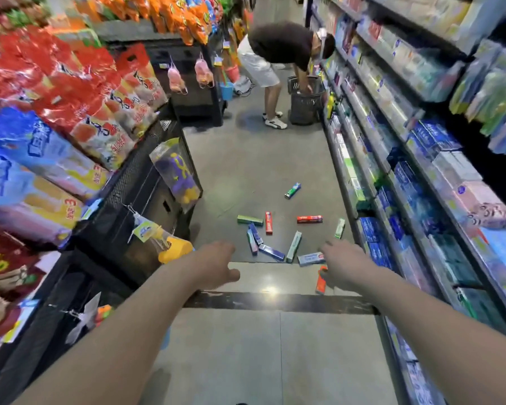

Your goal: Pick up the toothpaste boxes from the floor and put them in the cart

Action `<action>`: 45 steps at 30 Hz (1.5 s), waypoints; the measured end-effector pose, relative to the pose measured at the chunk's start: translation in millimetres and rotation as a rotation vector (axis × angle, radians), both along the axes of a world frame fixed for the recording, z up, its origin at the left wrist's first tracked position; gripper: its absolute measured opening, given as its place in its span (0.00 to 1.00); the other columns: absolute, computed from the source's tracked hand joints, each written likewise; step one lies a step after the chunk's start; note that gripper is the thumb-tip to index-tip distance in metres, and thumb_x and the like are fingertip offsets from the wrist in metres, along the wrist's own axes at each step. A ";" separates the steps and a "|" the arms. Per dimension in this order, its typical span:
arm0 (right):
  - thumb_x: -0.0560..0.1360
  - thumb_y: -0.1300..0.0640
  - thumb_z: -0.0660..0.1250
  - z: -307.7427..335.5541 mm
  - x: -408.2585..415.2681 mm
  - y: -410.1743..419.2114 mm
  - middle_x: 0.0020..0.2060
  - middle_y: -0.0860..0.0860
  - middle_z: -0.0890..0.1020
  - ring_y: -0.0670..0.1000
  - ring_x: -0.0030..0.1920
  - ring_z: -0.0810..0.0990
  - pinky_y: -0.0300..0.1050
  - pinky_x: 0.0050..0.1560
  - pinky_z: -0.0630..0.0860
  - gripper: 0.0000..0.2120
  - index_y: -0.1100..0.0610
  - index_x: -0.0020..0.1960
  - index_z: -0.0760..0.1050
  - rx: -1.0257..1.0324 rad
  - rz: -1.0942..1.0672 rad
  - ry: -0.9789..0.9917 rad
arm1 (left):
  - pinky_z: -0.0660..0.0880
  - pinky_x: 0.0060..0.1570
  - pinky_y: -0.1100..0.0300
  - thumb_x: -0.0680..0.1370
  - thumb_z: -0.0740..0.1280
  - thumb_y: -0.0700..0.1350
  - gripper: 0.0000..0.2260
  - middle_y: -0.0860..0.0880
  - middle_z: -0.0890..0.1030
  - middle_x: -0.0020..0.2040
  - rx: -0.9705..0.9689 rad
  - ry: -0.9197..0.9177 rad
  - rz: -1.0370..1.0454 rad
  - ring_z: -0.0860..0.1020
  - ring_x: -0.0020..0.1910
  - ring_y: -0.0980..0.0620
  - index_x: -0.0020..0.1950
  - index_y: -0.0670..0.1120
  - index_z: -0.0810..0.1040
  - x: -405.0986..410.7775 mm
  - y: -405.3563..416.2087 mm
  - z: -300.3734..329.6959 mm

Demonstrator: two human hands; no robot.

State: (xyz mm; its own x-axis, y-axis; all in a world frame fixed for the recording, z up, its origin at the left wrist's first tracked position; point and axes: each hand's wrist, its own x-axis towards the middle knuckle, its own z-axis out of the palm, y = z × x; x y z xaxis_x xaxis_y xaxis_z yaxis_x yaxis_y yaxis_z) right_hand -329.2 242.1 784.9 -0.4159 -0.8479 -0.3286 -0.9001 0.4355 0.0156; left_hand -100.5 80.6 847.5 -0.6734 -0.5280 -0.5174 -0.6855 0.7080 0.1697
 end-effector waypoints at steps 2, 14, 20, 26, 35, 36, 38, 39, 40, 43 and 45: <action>0.73 0.46 0.65 -10.9 -18.5 -35.8 0.59 0.53 0.74 0.56 0.61 0.73 0.50 0.56 0.71 0.20 0.53 0.62 0.70 0.007 0.017 -0.014 | 0.68 0.62 0.55 0.79 0.63 0.51 0.22 0.43 0.69 0.68 0.018 -0.004 0.011 0.69 0.66 0.44 0.70 0.43 0.66 -19.2 -33.3 -10.5; 0.74 0.49 0.64 -46.3 -123.6 -236.0 0.58 0.54 0.76 0.57 0.59 0.74 0.51 0.56 0.74 0.19 0.54 0.63 0.71 -0.005 -0.021 -0.052 | 0.68 0.66 0.55 0.78 0.65 0.52 0.26 0.43 0.69 0.71 0.107 -0.022 -0.084 0.70 0.68 0.45 0.73 0.43 0.65 -161.8 -250.7 -63.1; 0.73 0.48 0.65 -76.1 -181.0 -297.7 0.60 0.53 0.74 0.58 0.58 0.75 0.53 0.55 0.75 0.21 0.53 0.64 0.71 0.027 -0.107 -0.106 | 0.67 0.66 0.55 0.77 0.65 0.55 0.29 0.43 0.69 0.71 0.141 -0.076 -0.124 0.69 0.69 0.45 0.75 0.45 0.64 -235.6 -319.2 -97.4; 0.75 0.50 0.64 -130.9 -251.4 -335.7 0.61 0.54 0.74 0.58 0.62 0.72 0.51 0.61 0.72 0.22 0.55 0.67 0.70 0.119 -0.151 -0.121 | 0.67 0.67 0.54 0.77 0.65 0.56 0.28 0.44 0.68 0.71 0.192 -0.146 -0.081 0.69 0.69 0.45 0.73 0.44 0.65 -302.3 -369.5 -160.2; 0.74 0.55 0.65 -267.1 -348.8 -401.2 0.58 0.54 0.77 0.56 0.59 0.76 0.47 0.57 0.72 0.17 0.55 0.63 0.70 0.237 -0.277 -0.190 | 0.68 0.66 0.50 0.77 0.63 0.56 0.27 0.44 0.69 0.70 0.227 -0.273 0.034 0.69 0.68 0.44 0.72 0.45 0.63 -374.0 -436.3 -326.7; 0.75 0.55 0.65 -289.7 -353.8 -407.9 0.59 0.53 0.76 0.56 0.60 0.75 0.47 0.57 0.71 0.17 0.54 0.63 0.70 0.235 -0.314 -0.218 | 0.68 0.65 0.50 0.77 0.63 0.55 0.26 0.44 0.69 0.69 0.241 -0.269 0.052 0.69 0.67 0.44 0.71 0.45 0.63 -378.9 -440.5 -352.8; 0.75 0.56 0.65 -341.7 -361.1 -418.9 0.60 0.53 0.76 0.56 0.61 0.75 0.47 0.57 0.72 0.18 0.54 0.64 0.69 0.235 -0.408 -0.269 | 0.66 0.67 0.54 0.79 0.62 0.53 0.26 0.42 0.68 0.71 0.275 -0.261 0.088 0.68 0.69 0.44 0.73 0.43 0.61 -387.8 -445.9 -407.8; 0.74 0.56 0.65 -371.5 -363.8 -423.0 0.59 0.54 0.76 0.56 0.60 0.76 0.47 0.57 0.72 0.18 0.54 0.64 0.69 0.239 -0.462 -0.289 | 0.64 0.67 0.56 0.80 0.62 0.53 0.27 0.41 0.67 0.72 0.287 -0.266 0.109 0.67 0.70 0.44 0.74 0.41 0.60 -392.5 -448.0 -437.1; 0.74 0.56 0.65 -403.3 -365.8 -426.1 0.59 0.54 0.77 0.56 0.60 0.76 0.47 0.56 0.73 0.18 0.54 0.63 0.69 0.247 -0.513 -0.312 | 0.63 0.67 0.57 0.80 0.62 0.52 0.27 0.41 0.66 0.72 0.299 -0.274 0.133 0.66 0.71 0.44 0.74 0.40 0.58 -396.9 -449.8 -467.9; 0.73 0.55 0.66 -504.1 -364.9 -430.0 0.60 0.56 0.75 0.57 0.62 0.75 0.47 0.58 0.73 0.20 0.55 0.63 0.68 0.229 -0.643 -0.384 | 0.62 0.65 0.57 0.80 0.63 0.53 0.26 0.40 0.67 0.70 0.318 -0.304 0.198 0.66 0.70 0.43 0.71 0.39 0.60 -405.8 -457.5 -562.9; 0.74 0.56 0.66 -571.8 -364.1 -432.1 0.61 0.56 0.73 0.57 0.64 0.72 0.49 0.59 0.72 0.21 0.56 0.64 0.66 0.219 -0.729 -0.436 | 0.62 0.66 0.57 0.80 0.62 0.54 0.26 0.40 0.68 0.69 0.300 -0.334 0.194 0.66 0.69 0.43 0.70 0.39 0.61 -408.5 -467.5 -627.1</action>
